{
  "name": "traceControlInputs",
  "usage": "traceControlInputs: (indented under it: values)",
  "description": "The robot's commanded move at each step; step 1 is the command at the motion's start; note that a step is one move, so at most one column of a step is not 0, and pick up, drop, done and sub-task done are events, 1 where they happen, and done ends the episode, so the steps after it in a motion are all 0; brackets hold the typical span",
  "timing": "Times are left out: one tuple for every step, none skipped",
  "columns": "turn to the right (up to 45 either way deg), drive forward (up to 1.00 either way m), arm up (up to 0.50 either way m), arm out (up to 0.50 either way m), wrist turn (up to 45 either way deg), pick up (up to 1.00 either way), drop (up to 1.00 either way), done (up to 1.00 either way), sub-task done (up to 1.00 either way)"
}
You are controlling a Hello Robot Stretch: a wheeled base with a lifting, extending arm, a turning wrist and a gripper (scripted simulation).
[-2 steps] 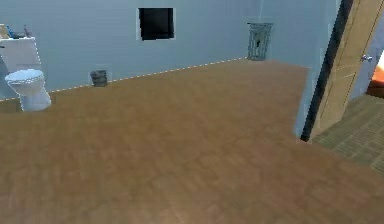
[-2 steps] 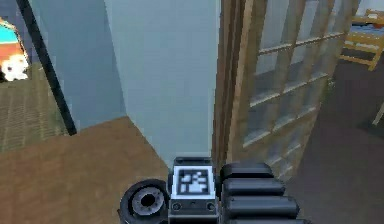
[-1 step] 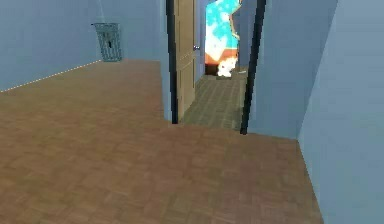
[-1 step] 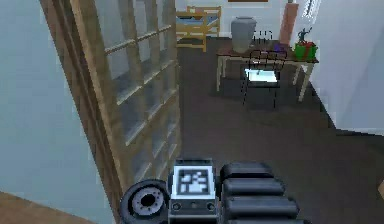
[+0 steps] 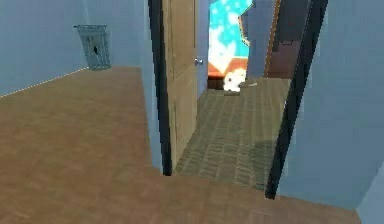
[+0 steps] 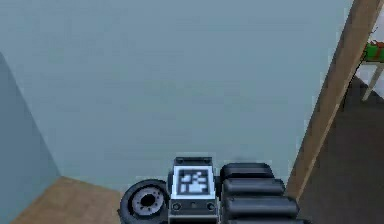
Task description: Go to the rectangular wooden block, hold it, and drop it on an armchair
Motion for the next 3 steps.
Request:
traceControlInputs:
  values:
    - [0.0,1.0,0.0,0.0,0.0,0.0,0.0,0.0,0.0]
    - [6.0,0.0,0.0,0.0,0.0,0.0,0.0,0.0,0.0]
    - [0.0,0.3,0.0,0.0,0.0,0.0,0.0,0.0,0.0]
